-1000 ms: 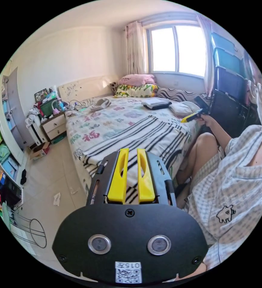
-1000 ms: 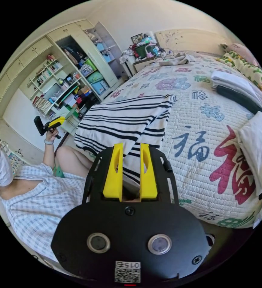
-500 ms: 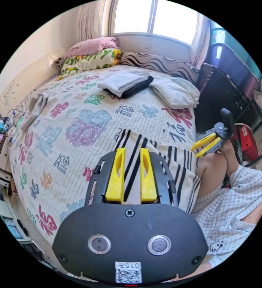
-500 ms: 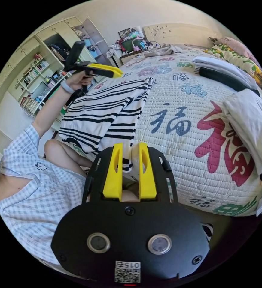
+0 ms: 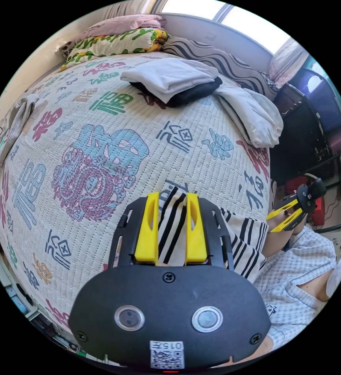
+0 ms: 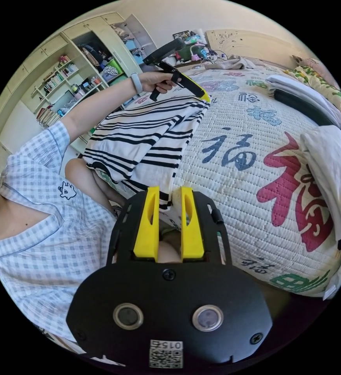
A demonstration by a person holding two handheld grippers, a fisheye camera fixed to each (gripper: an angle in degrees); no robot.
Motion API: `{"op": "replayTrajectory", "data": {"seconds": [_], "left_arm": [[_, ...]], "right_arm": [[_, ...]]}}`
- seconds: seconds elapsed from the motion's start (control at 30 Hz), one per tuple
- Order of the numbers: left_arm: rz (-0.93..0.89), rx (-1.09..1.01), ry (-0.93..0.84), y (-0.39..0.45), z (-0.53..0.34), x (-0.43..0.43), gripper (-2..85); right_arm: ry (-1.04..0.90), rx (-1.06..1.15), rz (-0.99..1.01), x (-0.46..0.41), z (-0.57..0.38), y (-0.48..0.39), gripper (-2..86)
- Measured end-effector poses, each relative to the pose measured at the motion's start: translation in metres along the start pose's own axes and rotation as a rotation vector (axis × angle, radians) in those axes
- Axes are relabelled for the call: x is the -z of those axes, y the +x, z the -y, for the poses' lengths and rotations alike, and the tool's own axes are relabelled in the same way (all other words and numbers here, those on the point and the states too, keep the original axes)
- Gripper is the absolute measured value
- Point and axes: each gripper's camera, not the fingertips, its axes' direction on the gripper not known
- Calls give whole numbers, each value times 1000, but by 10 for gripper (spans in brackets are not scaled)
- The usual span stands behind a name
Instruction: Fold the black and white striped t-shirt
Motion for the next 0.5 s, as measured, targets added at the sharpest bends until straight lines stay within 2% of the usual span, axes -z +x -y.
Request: {"op": "replayTrajectory", "data": {"seconds": [0.2,0.5], "left_arm": [[4,-19,-42,-9,4,3,43],[21,-5,62,-12,-17,36,10]], "right_arm": [[-24,3,-24,-9,1,-11,79],[-153,62,-35,-40,11,-32,46]]}}
